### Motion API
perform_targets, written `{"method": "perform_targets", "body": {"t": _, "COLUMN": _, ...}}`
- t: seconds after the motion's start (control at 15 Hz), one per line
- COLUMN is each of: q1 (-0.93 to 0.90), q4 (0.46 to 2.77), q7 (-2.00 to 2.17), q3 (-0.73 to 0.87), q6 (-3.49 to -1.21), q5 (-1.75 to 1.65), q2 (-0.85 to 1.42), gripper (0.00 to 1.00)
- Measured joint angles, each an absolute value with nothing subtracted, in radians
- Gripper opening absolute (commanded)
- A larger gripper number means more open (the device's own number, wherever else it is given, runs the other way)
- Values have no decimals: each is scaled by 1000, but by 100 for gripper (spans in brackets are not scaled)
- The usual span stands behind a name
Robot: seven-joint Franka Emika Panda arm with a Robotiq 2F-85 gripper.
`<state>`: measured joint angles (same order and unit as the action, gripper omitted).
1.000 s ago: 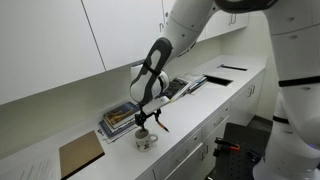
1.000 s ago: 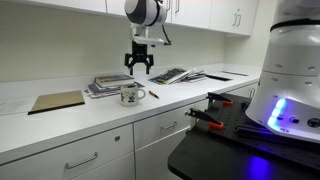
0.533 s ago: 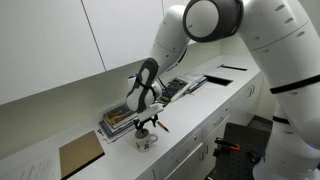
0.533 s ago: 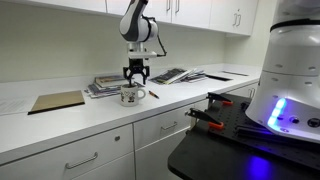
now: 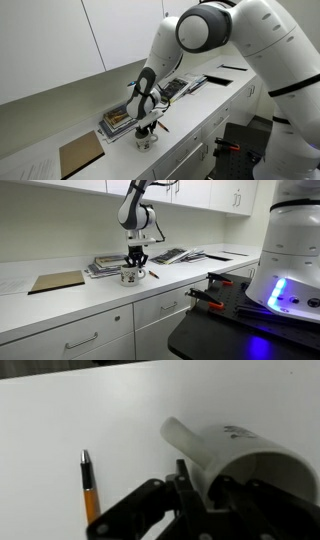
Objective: Move the mug to the left.
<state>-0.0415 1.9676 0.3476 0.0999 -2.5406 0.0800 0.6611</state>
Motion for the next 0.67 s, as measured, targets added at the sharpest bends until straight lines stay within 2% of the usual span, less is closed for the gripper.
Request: {"method": "perform_targets", "body": {"t": 0.67, "q1": -117, "q4": 1972, "q7": 479, "q3": 100, "q6": -2539, "q5": 81, "q2": 636, "gripper": 2}}
